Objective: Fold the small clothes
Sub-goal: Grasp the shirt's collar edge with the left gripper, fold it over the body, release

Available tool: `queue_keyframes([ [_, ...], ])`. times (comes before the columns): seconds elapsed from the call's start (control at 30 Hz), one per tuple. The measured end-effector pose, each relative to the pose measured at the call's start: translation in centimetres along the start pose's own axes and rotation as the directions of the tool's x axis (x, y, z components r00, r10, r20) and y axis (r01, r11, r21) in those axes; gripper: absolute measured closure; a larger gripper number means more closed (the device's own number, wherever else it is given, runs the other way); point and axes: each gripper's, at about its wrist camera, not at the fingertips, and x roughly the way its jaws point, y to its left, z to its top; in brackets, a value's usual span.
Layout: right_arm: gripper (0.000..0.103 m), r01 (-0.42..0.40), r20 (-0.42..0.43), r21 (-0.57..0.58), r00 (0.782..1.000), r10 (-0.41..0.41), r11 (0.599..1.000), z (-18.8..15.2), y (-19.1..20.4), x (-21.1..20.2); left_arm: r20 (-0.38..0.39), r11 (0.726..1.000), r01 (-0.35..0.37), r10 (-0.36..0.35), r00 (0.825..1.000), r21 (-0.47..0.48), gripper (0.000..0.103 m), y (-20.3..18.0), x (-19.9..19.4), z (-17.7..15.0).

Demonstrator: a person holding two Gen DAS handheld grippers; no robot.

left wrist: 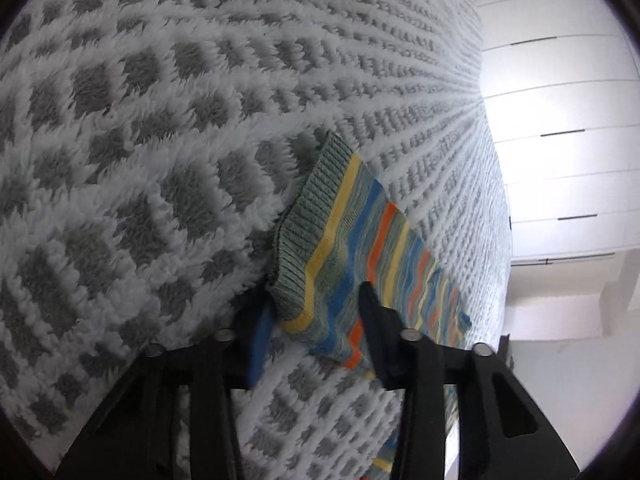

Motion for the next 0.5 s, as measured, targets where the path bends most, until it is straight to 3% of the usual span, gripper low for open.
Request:
queue_keyframes([
  [0.03,0.016,-0.002,-0.002,-0.003,1.000,0.002,1.000,0.0,0.1,0.0,-0.001,1.000,-0.012,0.012,1.000,-0.002,0.097,0.2,0.0,0.2],
  [0.13,0.016,-0.009,0.003,-0.017,1.000,0.009,1.000,0.0,0.5,0.0,0.037,0.997,-0.057,0.055,0.998,0.052,0.098,-0.2,-0.9,-0.1],
  [0.2,0.016,-0.017,0.005,-0.023,1.000,0.017,1.000,0.0,0.7,0.0,0.080,0.984,-0.104,0.093,0.992,0.145,0.099,-2.3,-2.2,-0.9],
  [0.27,0.016,-0.029,0.002,-0.023,1.000,0.029,0.999,-0.1,0.9,0.1,0.125,0.953,-0.151,0.121,0.985,0.261,0.099,-5.6,-3.3,-1.9],
  [0.37,0.016,-0.051,-0.002,-0.014,0.999,0.051,0.999,-0.2,0.9,0.3,0.170,0.862,-0.178,0.109,0.979,0.474,0.099,-12.8,-4.5,-4.9],
  [0.47,0.016,-0.068,0.005,0.005,0.998,0.068,0.998,-0.2,0.6,0.2,0.145,0.719,-0.137,0.051,0.988,0.681,0.099,-20.6,-4.6,-10.5],
  [0.5,0.016,-0.072,0.009,0.014,0.997,0.072,0.997,-0.1,0.4,0.1,0.113,0.653,-0.102,0.026,0.993,0.751,0.099,-23.4,-4.1,-13.5],
])
